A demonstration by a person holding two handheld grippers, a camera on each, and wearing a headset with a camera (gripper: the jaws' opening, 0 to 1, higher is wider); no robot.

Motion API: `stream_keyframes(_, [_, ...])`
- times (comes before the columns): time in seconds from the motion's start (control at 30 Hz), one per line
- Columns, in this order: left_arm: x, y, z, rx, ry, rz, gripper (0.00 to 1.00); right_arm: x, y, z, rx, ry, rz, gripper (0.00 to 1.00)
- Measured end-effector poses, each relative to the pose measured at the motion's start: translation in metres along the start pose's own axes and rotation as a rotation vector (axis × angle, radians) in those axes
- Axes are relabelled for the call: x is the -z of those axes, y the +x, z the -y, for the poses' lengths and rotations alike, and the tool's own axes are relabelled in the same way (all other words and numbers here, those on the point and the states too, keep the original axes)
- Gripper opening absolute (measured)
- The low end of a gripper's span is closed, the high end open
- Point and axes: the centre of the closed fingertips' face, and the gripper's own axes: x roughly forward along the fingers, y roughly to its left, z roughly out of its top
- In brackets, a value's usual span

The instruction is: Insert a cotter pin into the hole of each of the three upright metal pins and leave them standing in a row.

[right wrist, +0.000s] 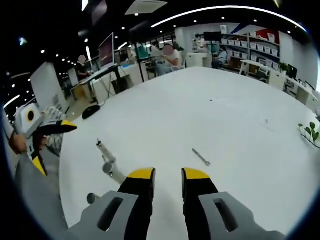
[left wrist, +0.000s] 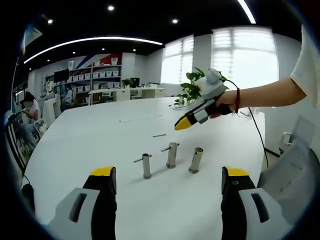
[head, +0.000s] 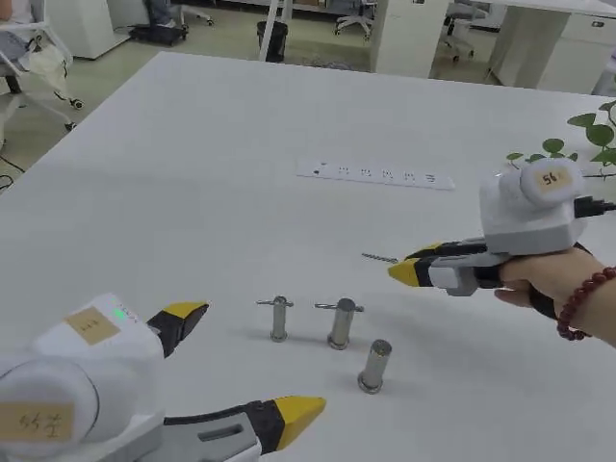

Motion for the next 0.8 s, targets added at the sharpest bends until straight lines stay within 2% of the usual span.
stream_keyframes(0.23, [0.001,-0.001,-0.001,-0.002,0.005,0.0,0.86,0.003,0.017,0.026,0.032,-0.107,-0.076,0.19])
stream_keyframes(0.3, [0.001,-0.001,-0.002,-0.003,0.004,0.0,0.86,0.004,0.021,0.029,0.031,-0.115,-0.089,0.19])
stream_keyframes(0.4, [0.002,0.0,-0.002,-0.004,-0.001,0.002,0.86,0.003,0.028,0.038,0.042,-0.073,-0.097,0.19])
stream_keyframes(0.47, [0.002,0.0,-0.003,-0.005,-0.009,0.002,0.86,0.001,0.033,0.043,0.045,-0.074,-0.101,0.19])
stream_keyframes(0.8, [0.001,-0.001,-0.006,-0.011,-0.023,0.013,0.86,0.008,0.049,0.059,0.036,-0.157,-0.182,0.16])
